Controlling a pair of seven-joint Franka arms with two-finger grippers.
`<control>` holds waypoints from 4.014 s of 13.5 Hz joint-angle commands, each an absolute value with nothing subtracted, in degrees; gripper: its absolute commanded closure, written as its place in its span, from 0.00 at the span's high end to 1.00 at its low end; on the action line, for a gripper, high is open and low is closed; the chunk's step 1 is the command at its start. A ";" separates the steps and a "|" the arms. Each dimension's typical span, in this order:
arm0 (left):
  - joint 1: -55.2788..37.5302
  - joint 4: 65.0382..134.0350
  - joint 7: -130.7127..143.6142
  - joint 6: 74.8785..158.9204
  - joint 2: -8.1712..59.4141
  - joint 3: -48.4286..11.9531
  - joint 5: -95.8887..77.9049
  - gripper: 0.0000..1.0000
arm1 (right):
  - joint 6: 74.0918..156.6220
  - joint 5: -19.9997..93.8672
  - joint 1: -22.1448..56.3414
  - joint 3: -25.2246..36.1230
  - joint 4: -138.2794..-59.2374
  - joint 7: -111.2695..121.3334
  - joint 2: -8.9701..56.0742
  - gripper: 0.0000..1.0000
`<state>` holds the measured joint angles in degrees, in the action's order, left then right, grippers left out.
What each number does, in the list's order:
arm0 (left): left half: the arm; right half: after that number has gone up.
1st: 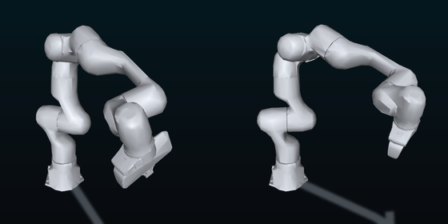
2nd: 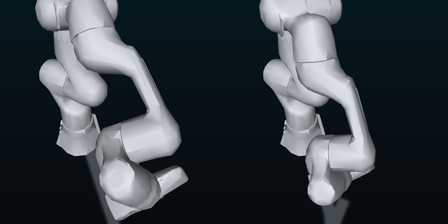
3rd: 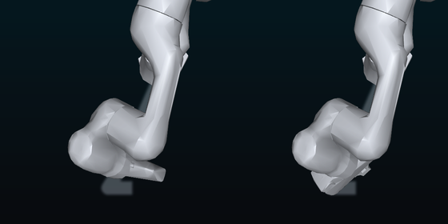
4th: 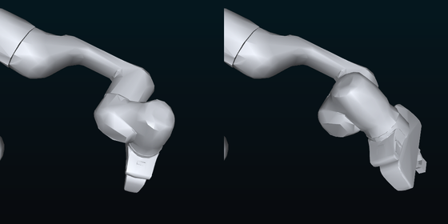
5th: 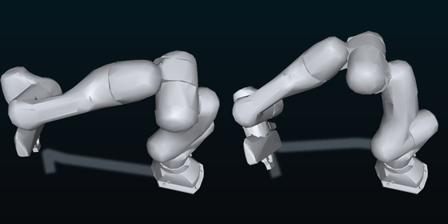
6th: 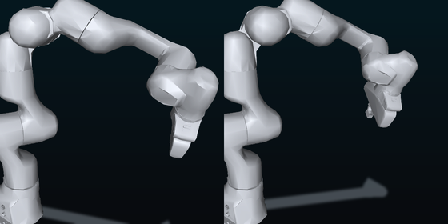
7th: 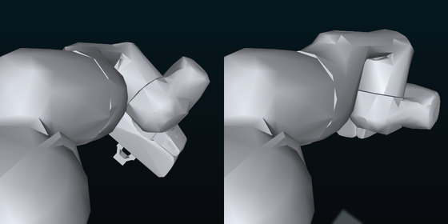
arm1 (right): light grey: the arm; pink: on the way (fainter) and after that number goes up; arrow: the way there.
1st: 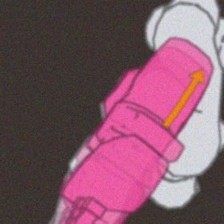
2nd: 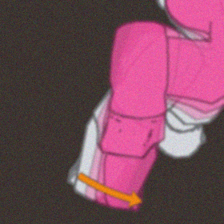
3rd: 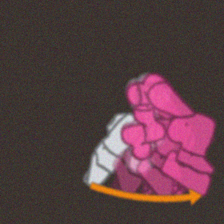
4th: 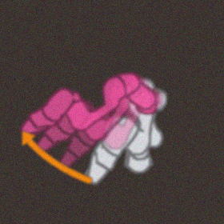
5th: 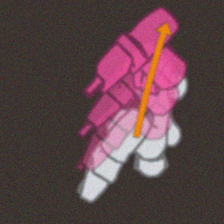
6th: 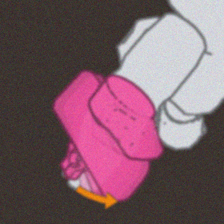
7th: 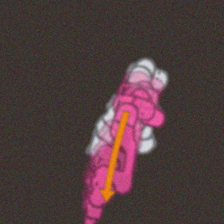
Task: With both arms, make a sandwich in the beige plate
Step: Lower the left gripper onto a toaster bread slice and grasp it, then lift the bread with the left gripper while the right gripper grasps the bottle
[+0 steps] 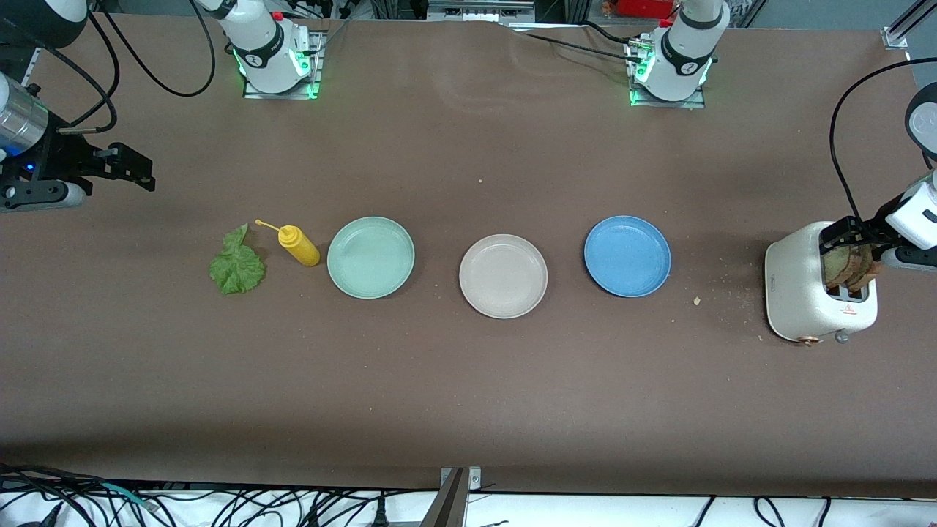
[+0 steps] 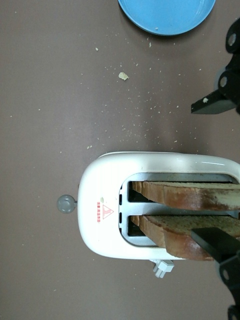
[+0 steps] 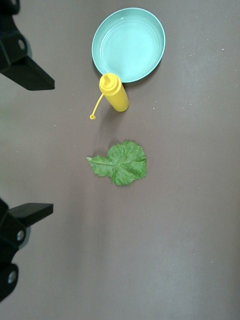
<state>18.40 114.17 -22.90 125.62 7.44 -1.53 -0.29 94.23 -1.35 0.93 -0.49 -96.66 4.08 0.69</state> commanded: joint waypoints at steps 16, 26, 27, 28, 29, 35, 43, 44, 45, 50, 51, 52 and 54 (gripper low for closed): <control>22.06 115.66 -29.36 129.64 10.20 -2.20 -1.49 0.43 | 93.60 -1.41 0.53 -0.26 -96.24 2.90 1.41 1.00; 21.45 109.79 -30.06 124.12 10.02 -2.46 -0.70 0.00 | 94.04 -1.41 0.44 -0.18 -96.24 2.99 1.49 1.00; 21.27 108.21 -30.15 122.45 10.02 -2.55 -0.70 0.00 | 93.96 -1.41 0.35 -0.09 -96.24 2.99 1.67 1.00; 21.10 106.80 -30.23 121.21 10.02 -2.55 -0.70 0.00 | 93.61 -1.41 0.35 0.00 -96.24 2.99 1.67 1.00; 20.75 105.31 -30.23 119.81 10.02 -2.55 -0.70 0.00 | 93.78 -1.49 0.53 0.00 -96.24 3.08 2.02 1.00; 17.85 99.32 -30.15 112.07 10.02 -2.64 -0.88 0.00 | 93.16 -1.93 0.44 0.00 -95.54 4.31 5.18 1.00; 7.04 94.75 -28.65 99.50 12.03 -2.55 -10.25 0.00 | 101.49 2.35 -0.09 3.59 -103.95 21.29 2.82 1.00; 5.90 94.83 -28.65 98.97 13.09 -2.55 -14.63 0.00 | 103.60 6.29 -0.09 5.26 -106.06 27.53 2.38 1.00; 4.93 94.83 -28.39 98.36 14.31 -2.55 -19.20 0.00 | 105.71 9.29 -0.09 6.32 -108.52 33.51 2.20 1.00; -2.18 93.79 -20.85 97.56 20.82 -2.55 -33.29 0.00 | 112.31 21.93 -0.09 10.10 -118.54 59.36 1.67 1.00; -3.76 92.47 -18.83 97.56 22.57 -2.55 -35.57 0.00 | 113.72 25.89 -0.09 10.72 -120.91 65.85 1.93 1.00; -5.08 91.42 -17.07 97.56 24.24 -2.55 -37.60 0.00 | 115.82 29.84 -0.09 10.98 -123.63 72.79 2.02 1.00; -8.42 90.62 -14.16 97.91 26.97 -2.55 -42.96 0.00 | 117.25 36.97 -0.09 11.60 -126.73 84.41 3.59 1.00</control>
